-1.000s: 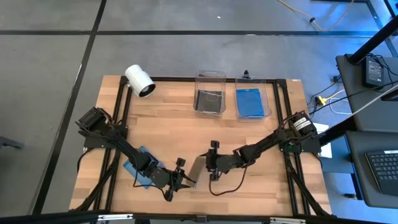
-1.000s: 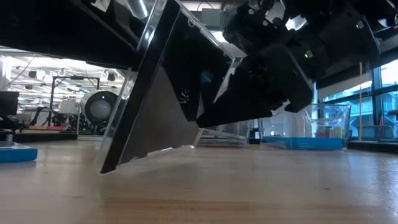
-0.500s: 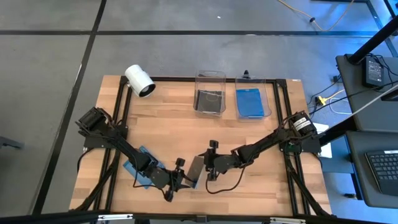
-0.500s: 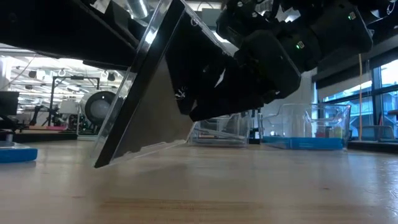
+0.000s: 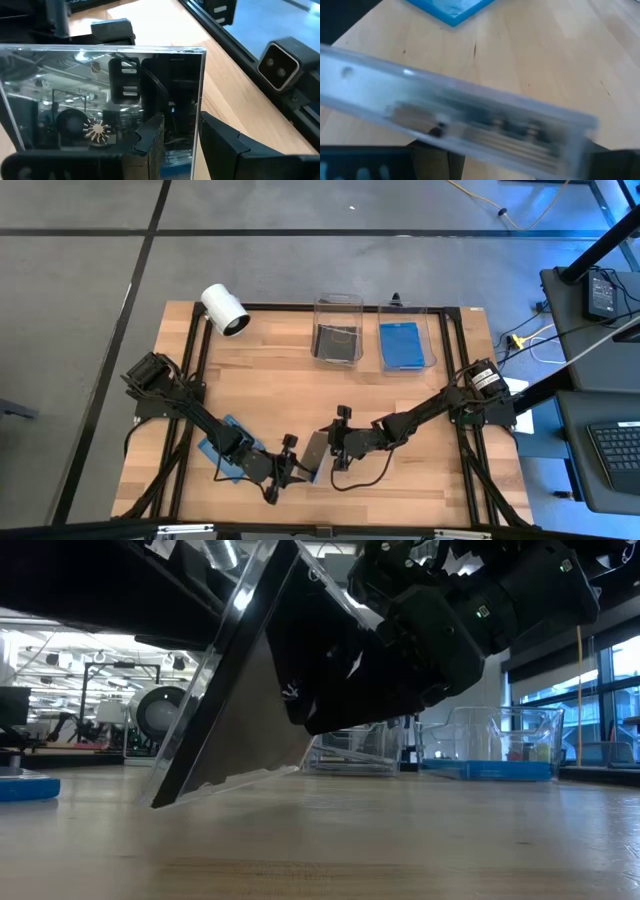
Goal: Pick & place jewel cases by type
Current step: Put the black CD case into the left transparent bin
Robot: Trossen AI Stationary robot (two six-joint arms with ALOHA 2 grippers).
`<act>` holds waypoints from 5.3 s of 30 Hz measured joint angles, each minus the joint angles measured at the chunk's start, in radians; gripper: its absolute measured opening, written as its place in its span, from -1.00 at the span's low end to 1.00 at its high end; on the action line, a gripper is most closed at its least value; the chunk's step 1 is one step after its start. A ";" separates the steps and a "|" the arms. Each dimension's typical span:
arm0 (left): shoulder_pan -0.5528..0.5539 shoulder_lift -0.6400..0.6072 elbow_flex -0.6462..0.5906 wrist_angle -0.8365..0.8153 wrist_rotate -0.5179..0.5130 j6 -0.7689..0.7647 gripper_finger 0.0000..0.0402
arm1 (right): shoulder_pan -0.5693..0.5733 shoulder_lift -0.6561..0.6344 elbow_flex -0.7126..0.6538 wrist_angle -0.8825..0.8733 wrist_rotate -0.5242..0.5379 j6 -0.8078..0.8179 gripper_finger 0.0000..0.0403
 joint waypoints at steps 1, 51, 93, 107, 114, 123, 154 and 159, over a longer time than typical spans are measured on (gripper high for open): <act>0.000 0.000 0.000 0.004 -0.004 -0.010 -0.42 | 0.000 0.000 0.000 -0.002 0.000 -0.002 -0.14; -0.001 -0.002 0.002 -0.016 -0.079 -0.207 -0.42 | 0.082 -0.056 0.000 -0.253 -0.020 0.163 -0.15; -0.001 -0.031 0.000 -0.048 -0.164 -0.275 -0.42 | 0.123 -0.113 -0.002 -0.402 -0.019 0.213 -0.15; -0.001 -0.029 0.000 -0.051 -0.105 -0.273 -0.42 | 0.122 -0.116 -0.002 -0.365 0.059 0.089 -0.15; 0.001 -0.028 0.000 -0.054 -0.002 -0.273 -0.42 | 0.125 -0.117 0.001 -0.329 0.065 0.031 -0.15; 0.002 -0.028 0.000 -0.061 0.058 -0.274 -0.42 | 0.128 -0.118 0.003 -0.253 0.131 -0.056 -0.15; 0.020 0.007 0.000 -0.128 0.060 -0.136 -0.42 | 0.121 -0.117 0.002 -0.159 0.052 -0.170 -0.15; -0.004 0.002 0.000 -0.107 0.062 -0.172 -0.42 | 0.105 -0.116 0.002 -0.159 -0.034 -0.081 -0.15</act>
